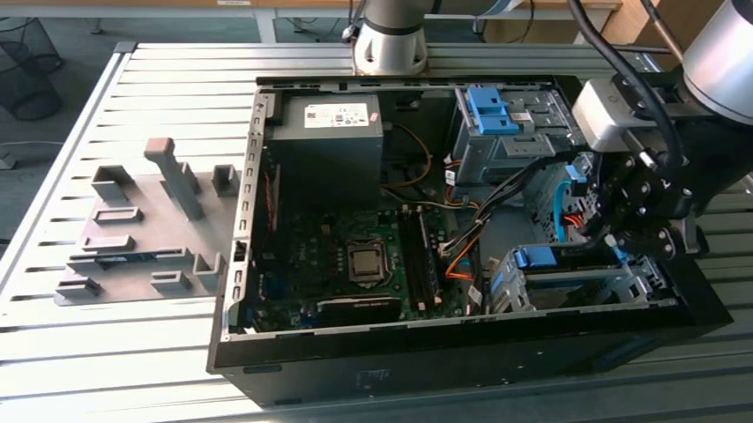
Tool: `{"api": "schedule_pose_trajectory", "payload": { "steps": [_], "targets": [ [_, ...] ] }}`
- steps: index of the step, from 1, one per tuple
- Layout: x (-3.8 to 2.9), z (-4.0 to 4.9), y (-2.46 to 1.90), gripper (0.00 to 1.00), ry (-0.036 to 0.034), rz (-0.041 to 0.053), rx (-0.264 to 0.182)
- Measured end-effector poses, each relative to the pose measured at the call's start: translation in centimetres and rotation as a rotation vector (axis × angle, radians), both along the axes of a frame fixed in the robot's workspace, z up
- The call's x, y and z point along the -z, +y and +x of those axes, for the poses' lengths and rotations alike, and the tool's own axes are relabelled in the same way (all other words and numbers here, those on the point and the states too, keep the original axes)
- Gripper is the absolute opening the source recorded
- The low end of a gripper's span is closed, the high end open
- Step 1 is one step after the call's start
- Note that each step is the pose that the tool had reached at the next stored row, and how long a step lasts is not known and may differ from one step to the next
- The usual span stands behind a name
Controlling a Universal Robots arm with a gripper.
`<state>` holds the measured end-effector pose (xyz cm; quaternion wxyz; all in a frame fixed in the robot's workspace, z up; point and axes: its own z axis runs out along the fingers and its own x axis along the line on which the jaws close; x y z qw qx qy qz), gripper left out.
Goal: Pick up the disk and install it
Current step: 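Insert the first disk wire, then insert the second disk wire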
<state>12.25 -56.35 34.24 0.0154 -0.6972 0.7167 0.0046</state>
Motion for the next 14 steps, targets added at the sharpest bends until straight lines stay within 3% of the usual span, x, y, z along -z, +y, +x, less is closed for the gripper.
{"api": "schedule_pose_trajectory", "payload": {
  "steps": [4, 14],
  "targets": [
    [-0.09, 0.0, 0.0, 0.11, 0.0001, 0.0006, 0.0],
    [-0.1, 0.0, 0.0, 0.11, 0.0001, 0.0005, 0.0]
  ]
}}
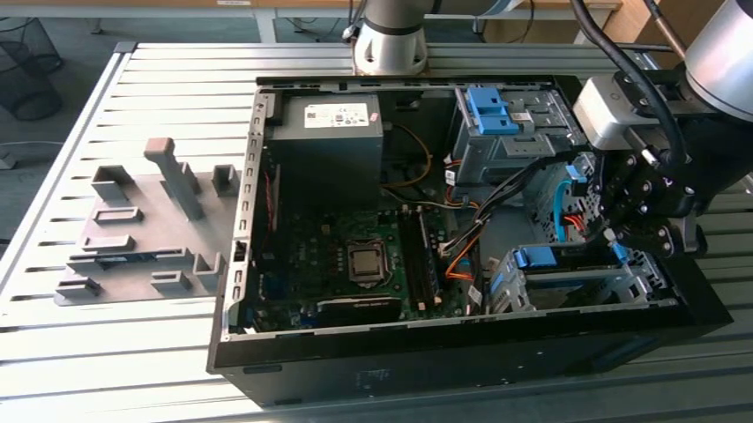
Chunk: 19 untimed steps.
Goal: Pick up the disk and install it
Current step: 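Insert the second disk wire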
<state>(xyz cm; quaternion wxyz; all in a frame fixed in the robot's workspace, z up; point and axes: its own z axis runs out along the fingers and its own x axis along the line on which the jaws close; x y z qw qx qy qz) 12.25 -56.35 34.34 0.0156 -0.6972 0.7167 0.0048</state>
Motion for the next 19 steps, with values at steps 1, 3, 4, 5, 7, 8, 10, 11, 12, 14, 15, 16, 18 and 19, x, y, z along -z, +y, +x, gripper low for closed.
{"api": "schedule_pose_trajectory", "payload": {
  "steps": [1, 3, 4, 5, 7, 8, 10, 11, 12, 14, 15, 16, 18, 19],
  "targets": [
    [0.0, 0.0, 0.0, 0.11, 0.0, 0.0, 0.0],
    [0.0, 0.0, 0.0, 0.11, 0.0, 0.0, 0.0],
    [0.0, 0.0, 0.0, 0.11, 0.0, 0.0, 0.0],
    [0.0, 0.0, 0.0, 0.11, 0.0, 0.0, 0.0],
    [0.0, -0.08, -0.01, 0.11, 0.0, 0.0001, 0.0],
    [0.0, -0.15, -0.01, 0.11, 0.0, 0.0001, 0.0],
    [-0.01, -0.43, 0.0, 0.11, 0.0, -0.0001, 0.0],
    [0.0, -0.56, -0.01, 0.11, 0.0, 0.0001, 0.0],
    [0.0, -0.59, -0.02, 0.11, 0.0, 0.0, 0.0],
    [-0.05, -0.68, -0.02, 0.11, -0.0001, -0.0003, 0.0],
    [-0.26, -0.69, -0.02, 0.11, 0.0, 0.0, 0.0],
    [-0.62, -0.69, -0.02, 0.11, -0.0001, 0.0, 0.0],
    [-1.52, -0.69, 0.0, 0.11, 0.0, 0.0001, 0.0],
    [-2.0, -0.69, 0.0, 0.11, 0.0, 0.0, 0.0]
  ]
}}
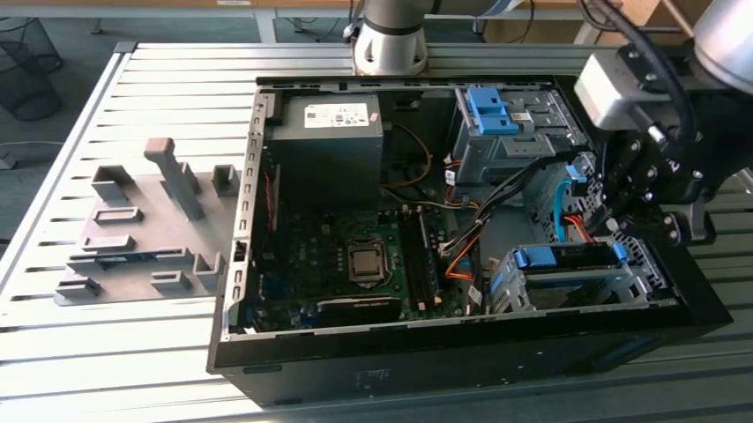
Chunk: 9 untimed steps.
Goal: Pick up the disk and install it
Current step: 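Insert the second disk wire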
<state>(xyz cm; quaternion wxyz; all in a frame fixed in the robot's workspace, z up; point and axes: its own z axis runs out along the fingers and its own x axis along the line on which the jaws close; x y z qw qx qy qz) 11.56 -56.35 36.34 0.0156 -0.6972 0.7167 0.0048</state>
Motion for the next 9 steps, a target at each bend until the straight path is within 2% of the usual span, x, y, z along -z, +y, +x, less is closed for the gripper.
{"api": "schedule_pose_trajectory", "payload": {
  "steps": [3, 9],
  "targets": [
    [-1.21, -0.03, 0.03, 0.11, 0.0, 0.0, 0.0],
    [-1.36, -1.24, 0.03, 0.11, -0.0001, 0.0001, 0.0]
  ]
}}
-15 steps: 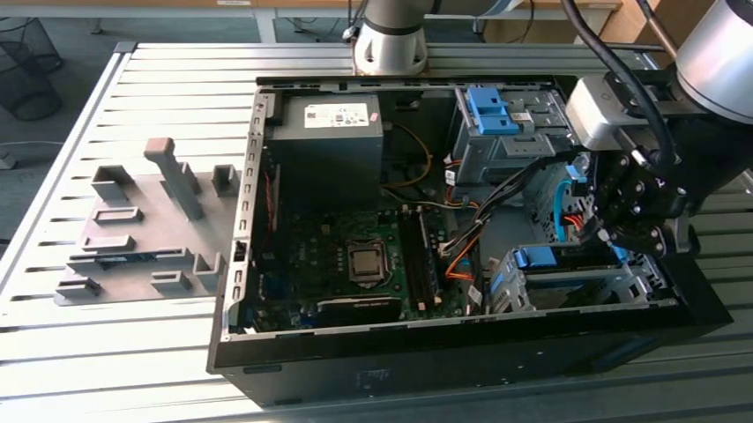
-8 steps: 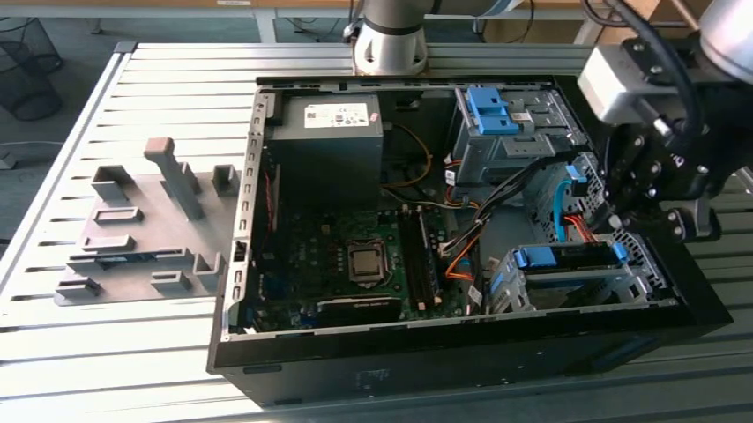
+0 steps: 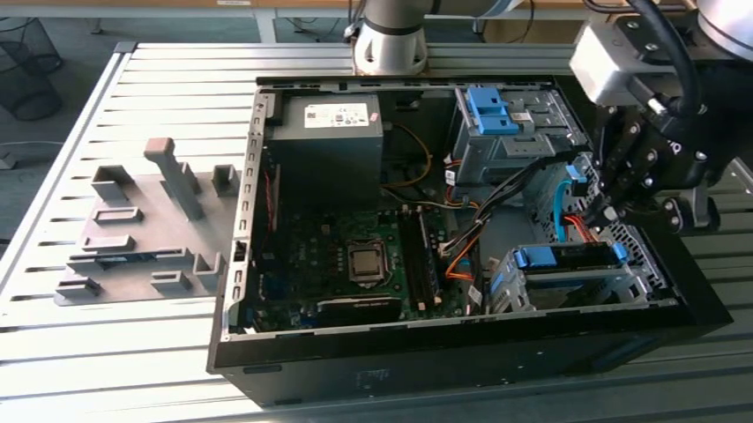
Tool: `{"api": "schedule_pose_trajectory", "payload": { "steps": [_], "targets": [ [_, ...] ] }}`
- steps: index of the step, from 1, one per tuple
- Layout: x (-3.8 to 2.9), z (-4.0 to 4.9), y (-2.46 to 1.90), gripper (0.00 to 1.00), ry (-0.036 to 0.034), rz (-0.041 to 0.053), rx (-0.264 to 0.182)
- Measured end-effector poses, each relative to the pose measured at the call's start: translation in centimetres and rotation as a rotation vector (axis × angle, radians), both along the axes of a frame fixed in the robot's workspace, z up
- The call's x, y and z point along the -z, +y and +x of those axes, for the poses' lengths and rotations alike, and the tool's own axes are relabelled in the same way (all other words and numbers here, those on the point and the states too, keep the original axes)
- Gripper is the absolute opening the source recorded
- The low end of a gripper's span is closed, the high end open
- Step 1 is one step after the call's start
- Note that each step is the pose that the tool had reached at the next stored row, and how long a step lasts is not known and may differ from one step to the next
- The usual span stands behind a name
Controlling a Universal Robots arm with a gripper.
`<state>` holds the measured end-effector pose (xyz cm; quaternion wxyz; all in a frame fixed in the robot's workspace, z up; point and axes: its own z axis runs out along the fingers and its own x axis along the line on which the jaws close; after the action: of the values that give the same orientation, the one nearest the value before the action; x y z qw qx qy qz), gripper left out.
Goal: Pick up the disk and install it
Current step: 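Insert the second disk wire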
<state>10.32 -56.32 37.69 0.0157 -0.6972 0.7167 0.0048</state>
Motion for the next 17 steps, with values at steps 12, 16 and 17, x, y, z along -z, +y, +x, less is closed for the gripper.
{"api": "schedule_pose_trajectory", "payload": {
  "steps": [12, 16, 17],
  "targets": [
    [-1.93, -0.07, 1.03, 0.11, -0.0001, -0.0021, 0.0],
    [-2.16, -0.07, 1.69, 0.11, -0.0001, -0.0107, 0.0],
    [-2.18, -0.07, 1.92, 0.11, -0.0001, -0.0141, 0.0]
  ]
}}
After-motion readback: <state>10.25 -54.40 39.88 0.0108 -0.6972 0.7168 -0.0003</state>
